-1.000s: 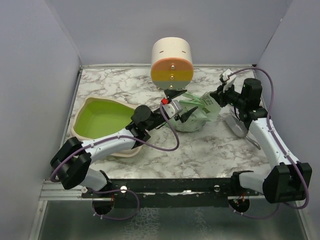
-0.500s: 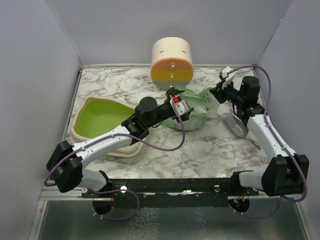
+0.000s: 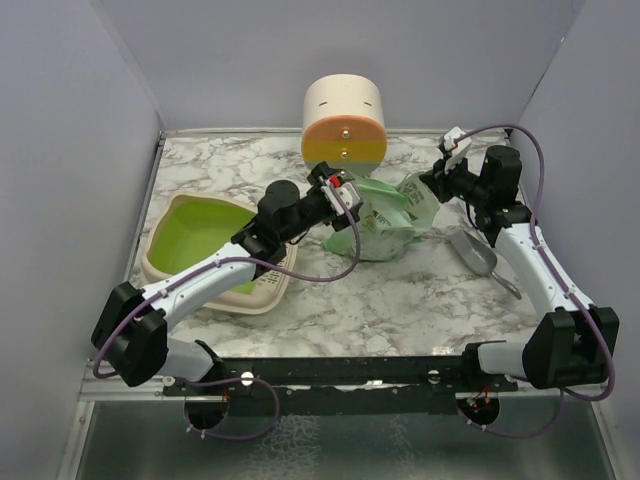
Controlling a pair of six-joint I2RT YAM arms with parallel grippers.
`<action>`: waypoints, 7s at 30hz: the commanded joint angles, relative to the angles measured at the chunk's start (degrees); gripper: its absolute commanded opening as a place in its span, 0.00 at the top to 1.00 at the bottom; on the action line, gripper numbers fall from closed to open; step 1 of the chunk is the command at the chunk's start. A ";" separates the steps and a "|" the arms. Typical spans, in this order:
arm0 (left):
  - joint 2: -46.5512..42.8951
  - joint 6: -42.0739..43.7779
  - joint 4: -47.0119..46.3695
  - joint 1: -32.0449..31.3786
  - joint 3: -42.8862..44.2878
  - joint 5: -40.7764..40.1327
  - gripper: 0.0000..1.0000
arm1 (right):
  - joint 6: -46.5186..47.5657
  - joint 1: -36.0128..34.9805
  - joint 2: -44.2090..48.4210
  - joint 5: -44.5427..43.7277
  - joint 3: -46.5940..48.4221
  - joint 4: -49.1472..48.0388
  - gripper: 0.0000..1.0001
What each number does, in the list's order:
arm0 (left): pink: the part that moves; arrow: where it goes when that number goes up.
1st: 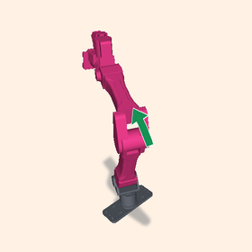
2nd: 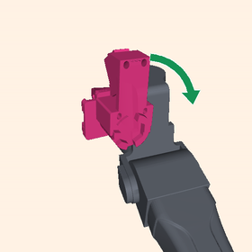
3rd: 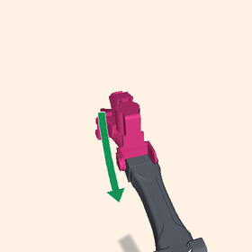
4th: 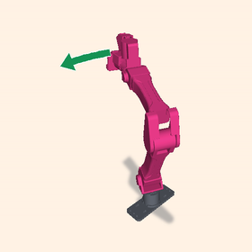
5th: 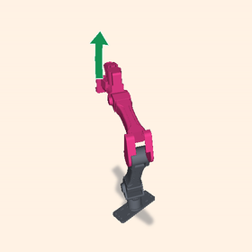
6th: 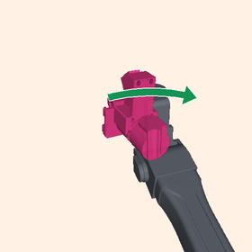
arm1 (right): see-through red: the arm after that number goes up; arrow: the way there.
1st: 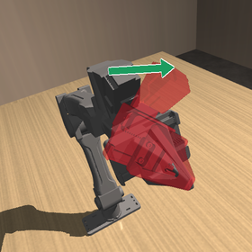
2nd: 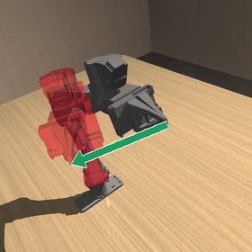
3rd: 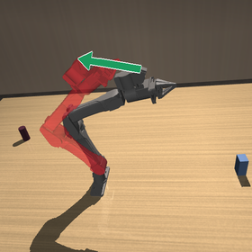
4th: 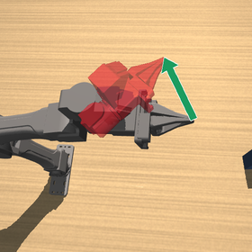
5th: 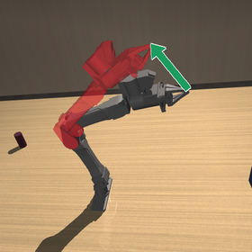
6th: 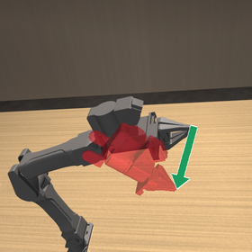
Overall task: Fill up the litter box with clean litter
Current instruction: Open the cat litter bag at the center of the board, then pick up the spatula from the center of the board.
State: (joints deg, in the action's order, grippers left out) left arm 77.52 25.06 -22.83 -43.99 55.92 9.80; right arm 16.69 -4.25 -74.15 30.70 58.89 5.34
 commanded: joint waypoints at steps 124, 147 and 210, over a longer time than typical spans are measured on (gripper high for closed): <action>9.22 -13.16 -4.99 4.70 9.49 17.52 1.00 | 43.15 1.30 0.81 15.01 20.47 70.09 0.99; -10.78 -25.64 -1.27 4.62 2.62 18.36 0.66 | 11.68 39.23 -7.20 7.23 29.57 48.74 0.49; 7.01 -25.07 9.25 -16.38 5.76 -4.93 0.52 | 39.14 36.24 -22.15 2.15 1.19 41.06 0.95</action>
State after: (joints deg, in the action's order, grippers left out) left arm 85.47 0.51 -11.18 -59.77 62.76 5.91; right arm 57.82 32.21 -95.29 32.86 58.33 45.98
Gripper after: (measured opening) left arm 0.469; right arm 0.196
